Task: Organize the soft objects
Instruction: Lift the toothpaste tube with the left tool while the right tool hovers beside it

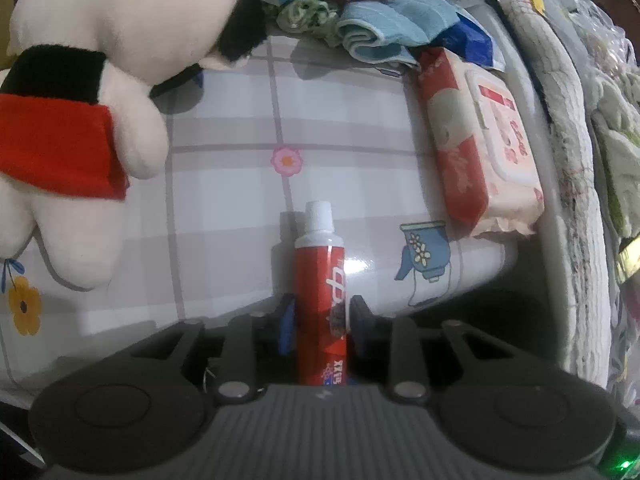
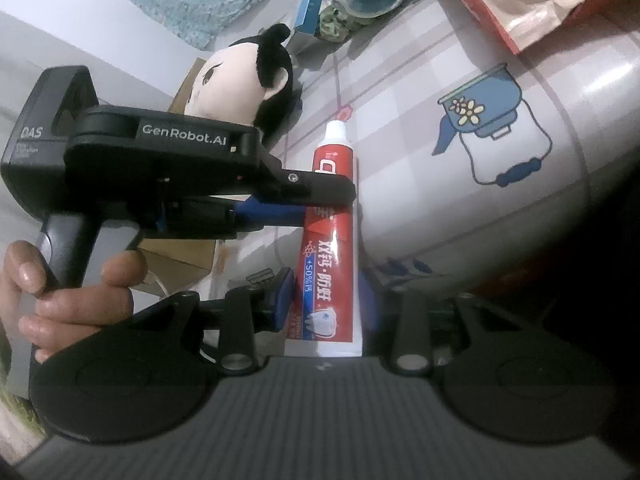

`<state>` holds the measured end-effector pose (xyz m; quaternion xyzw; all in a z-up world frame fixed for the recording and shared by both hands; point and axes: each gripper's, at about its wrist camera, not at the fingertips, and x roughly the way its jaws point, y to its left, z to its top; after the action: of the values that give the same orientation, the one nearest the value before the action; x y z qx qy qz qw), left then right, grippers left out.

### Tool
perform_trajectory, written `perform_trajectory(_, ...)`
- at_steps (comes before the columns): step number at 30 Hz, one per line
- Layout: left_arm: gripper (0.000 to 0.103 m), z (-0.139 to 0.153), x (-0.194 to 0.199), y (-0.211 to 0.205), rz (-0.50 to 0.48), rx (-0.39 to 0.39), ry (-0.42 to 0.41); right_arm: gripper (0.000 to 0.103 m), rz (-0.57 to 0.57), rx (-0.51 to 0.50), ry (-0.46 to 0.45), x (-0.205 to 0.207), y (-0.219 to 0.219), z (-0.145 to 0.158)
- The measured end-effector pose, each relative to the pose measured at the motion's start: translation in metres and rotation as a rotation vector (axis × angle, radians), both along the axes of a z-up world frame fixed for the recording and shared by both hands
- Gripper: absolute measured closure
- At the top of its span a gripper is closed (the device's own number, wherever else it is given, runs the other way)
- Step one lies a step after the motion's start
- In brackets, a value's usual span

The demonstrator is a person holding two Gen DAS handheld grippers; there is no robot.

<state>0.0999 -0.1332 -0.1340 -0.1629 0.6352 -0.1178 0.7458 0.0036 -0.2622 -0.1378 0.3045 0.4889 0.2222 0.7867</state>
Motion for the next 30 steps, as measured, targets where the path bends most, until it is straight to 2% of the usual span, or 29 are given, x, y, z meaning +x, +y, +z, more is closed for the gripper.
perform_trajectory(1, 0.062, 0.000, 0.000, -0.001, -0.008, -0.002, 0.004, 0.069, 0.003, -0.006, -0.002, 0.000, 0.000, 0.001)
perform_trajectory(4, 0.058, 0.001, 0.001, -0.006, -0.032, 0.008, 0.013, 0.069, 0.008, -0.016, -0.007, 0.000, 0.000, 0.003)
perform_trajectory(8, 0.058, 0.004, 0.003, -0.011, -0.055, 0.052, 0.009, 0.069, 0.010, -0.033, -0.020, 0.001, 0.003, 0.006)
perform_trajectory(14, 0.065, 0.005, 0.007, -0.013, -0.063, 0.076, 0.048, 0.070, -0.001, -0.026, -0.035, 0.003, -0.001, 0.014)
perform_trajectory(17, 0.064, 0.006, 0.009, -0.013, -0.056, 0.082, 0.056, 0.070, 0.000, -0.032, -0.059, 0.003, -0.002, 0.021)
perform_trajectory(23, 0.066, 0.005, 0.007, -0.006, -0.022, 0.047, 0.063, 0.070, 0.012, -0.062, -0.081, 0.003, 0.003, 0.025)
perform_trajectory(30, 0.067, 0.010, 0.008, 0.006, -0.009, -0.014, 0.022, 0.068, 0.025, -0.069, -0.096, 0.005, 0.006, 0.031)
